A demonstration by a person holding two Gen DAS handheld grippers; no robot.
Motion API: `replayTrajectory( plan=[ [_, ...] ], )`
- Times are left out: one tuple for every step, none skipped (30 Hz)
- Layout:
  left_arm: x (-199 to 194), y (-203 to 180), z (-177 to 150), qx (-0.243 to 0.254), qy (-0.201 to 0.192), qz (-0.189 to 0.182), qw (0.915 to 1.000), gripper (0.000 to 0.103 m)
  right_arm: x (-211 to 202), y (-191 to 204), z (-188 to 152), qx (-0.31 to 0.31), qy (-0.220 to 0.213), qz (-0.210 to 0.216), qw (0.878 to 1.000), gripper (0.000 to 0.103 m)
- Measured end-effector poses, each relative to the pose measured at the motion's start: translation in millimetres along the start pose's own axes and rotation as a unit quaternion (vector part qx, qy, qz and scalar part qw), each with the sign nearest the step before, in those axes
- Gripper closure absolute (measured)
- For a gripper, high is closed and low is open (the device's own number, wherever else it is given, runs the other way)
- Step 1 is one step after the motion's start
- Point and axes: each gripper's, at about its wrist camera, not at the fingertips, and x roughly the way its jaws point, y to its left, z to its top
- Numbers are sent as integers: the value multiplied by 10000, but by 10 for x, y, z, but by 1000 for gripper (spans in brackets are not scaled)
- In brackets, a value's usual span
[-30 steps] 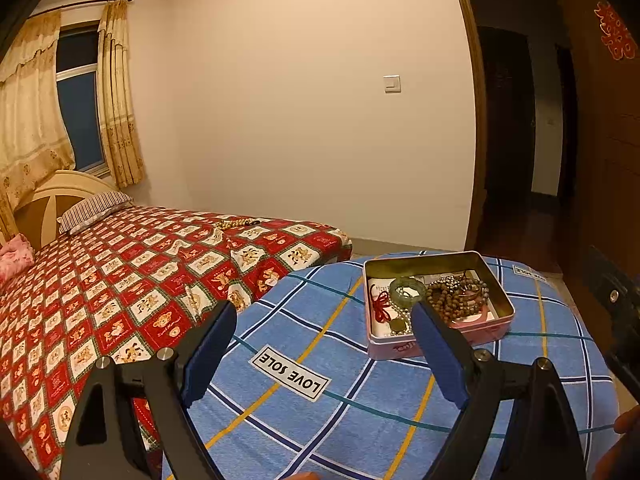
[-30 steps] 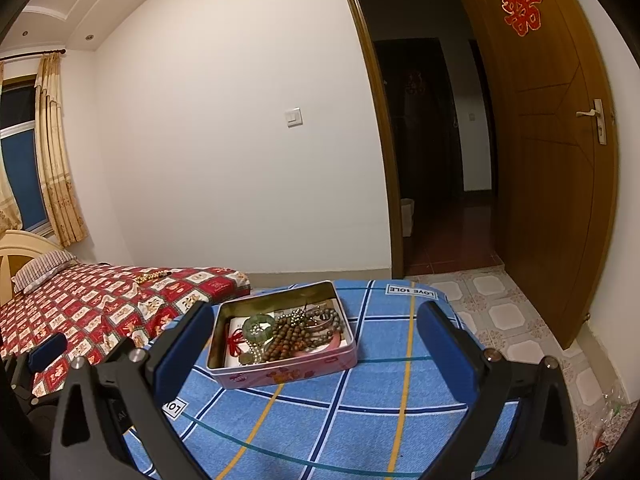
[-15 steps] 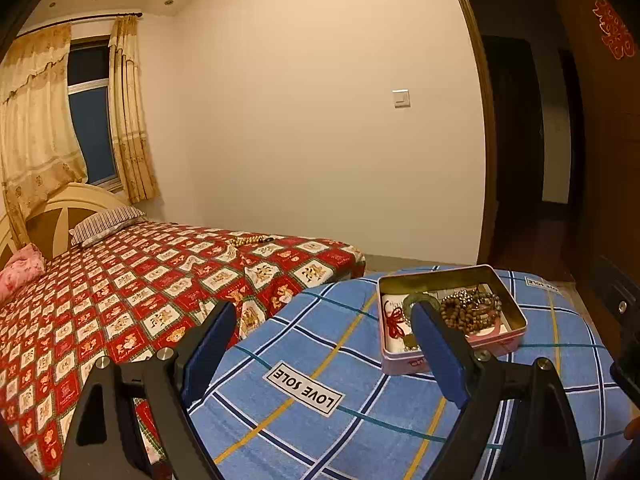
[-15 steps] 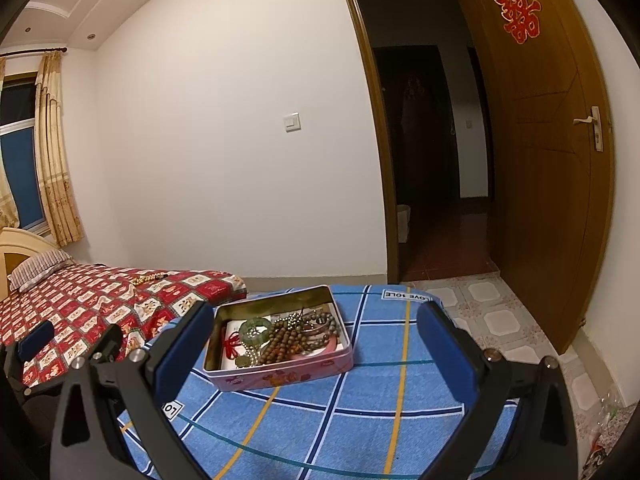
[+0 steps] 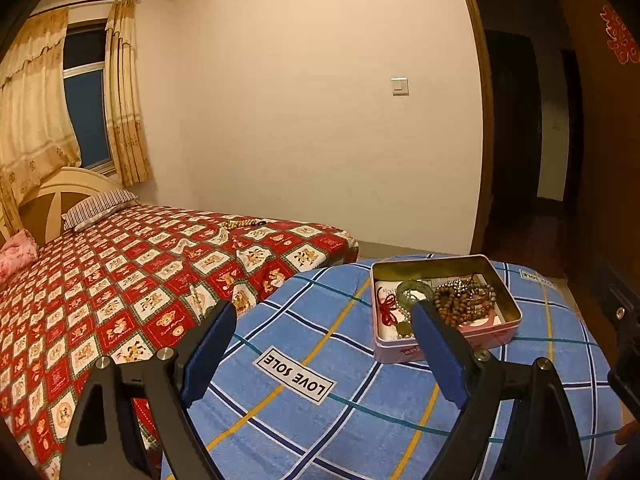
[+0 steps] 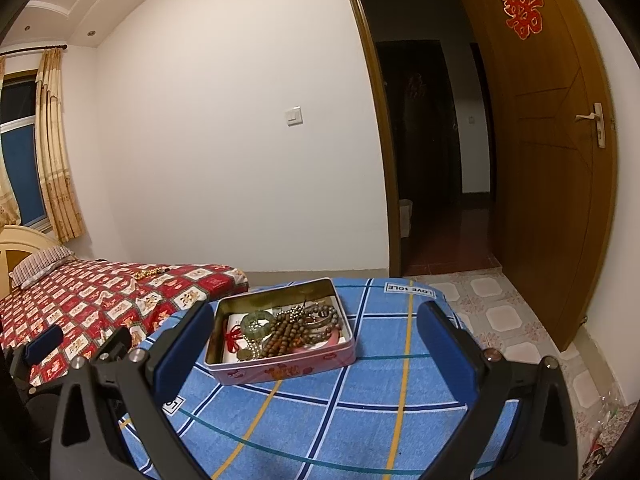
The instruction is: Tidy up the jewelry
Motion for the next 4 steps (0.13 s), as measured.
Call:
replayTrajectory(
  plan=[
    [9,0,-2,5,19,-3,10000,14,0,-1,-3,3,11,-10,10000,0],
    [18,2,-7,-1,44,-27,10000,14,4,-5,-7,8,23,-18,10000,0],
    [33,9,-13,-18,75,-56,10000,14,13,-14,-11,17,40,-32,10000,0],
    [47,13,-19,-29,105,-59,9999,14,21,-25,-17,23,53,-57,10000,0]
  ],
)
